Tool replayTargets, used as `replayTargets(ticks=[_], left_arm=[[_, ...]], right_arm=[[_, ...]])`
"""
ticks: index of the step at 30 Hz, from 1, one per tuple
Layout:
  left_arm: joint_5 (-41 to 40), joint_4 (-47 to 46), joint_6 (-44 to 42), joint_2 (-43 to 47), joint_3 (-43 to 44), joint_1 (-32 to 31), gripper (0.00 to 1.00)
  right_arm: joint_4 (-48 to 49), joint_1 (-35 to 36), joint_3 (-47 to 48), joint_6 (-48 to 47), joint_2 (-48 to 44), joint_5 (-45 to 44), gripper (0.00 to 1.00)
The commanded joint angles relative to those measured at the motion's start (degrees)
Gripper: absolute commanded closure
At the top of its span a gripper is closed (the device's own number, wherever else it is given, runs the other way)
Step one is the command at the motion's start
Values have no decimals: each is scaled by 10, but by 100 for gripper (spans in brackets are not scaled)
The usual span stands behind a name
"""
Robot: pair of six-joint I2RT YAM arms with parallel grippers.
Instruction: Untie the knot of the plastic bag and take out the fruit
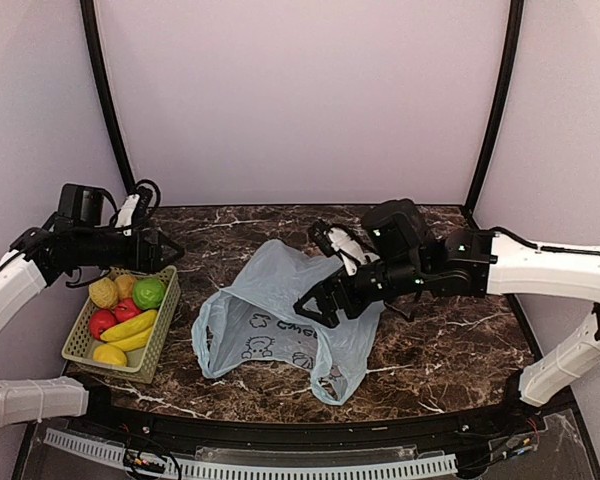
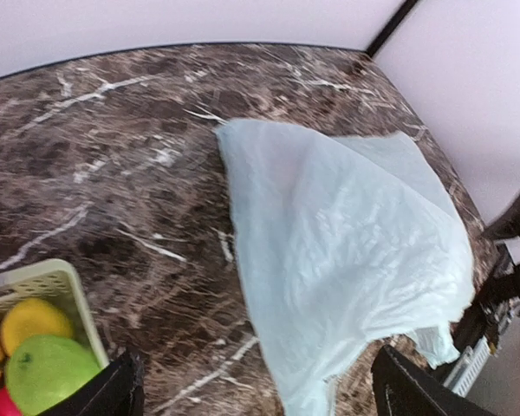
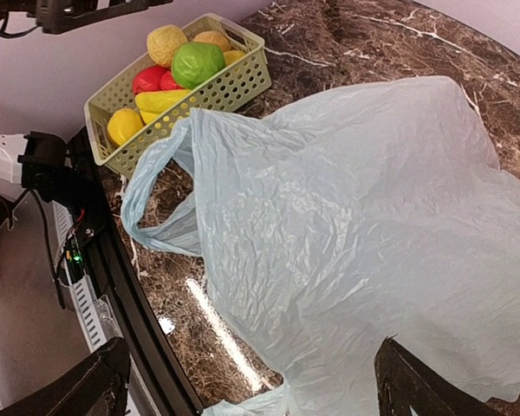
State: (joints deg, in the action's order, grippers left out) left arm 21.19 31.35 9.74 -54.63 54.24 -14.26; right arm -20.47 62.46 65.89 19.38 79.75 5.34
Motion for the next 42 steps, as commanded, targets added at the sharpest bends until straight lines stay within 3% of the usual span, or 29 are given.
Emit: replayTargets(ticks=[1, 8, 14, 21, 23, 27, 29, 36, 42], left_arm=[[71, 29, 58, -10, -11, -71, 9], [85, -53, 96, -13, -75, -139, 9], [46, -81, 43, -21, -49, -168, 9], [14, -76, -82, -63, -7, -197, 8], [4, -71, -114, -81, 7, -213, 7], [-29, -72, -173, -121, 41, -252, 4], [-44, -71, -193, -148, 62, -274, 4], [-61, -70, -237, -240, 140, -314, 1], [-169, -65, -271, -294, 169, -337, 1]], right_arm=[[-11, 20, 14, 20, 28, -71, 4], [-53, 51, 47, 11, 82, -168, 3], [-104, 65, 66, 32, 125, -260, 2], [-143, 55, 65, 83, 126, -345, 3], [-143, 39, 62, 88, 117, -345, 15], [-117, 6, 54, 73, 89, -313, 52], [-91, -7, 45, 63, 68, -287, 66], [-60, -37, 33, 58, 43, -237, 79], [-53, -44, 26, 58, 39, -217, 81]])
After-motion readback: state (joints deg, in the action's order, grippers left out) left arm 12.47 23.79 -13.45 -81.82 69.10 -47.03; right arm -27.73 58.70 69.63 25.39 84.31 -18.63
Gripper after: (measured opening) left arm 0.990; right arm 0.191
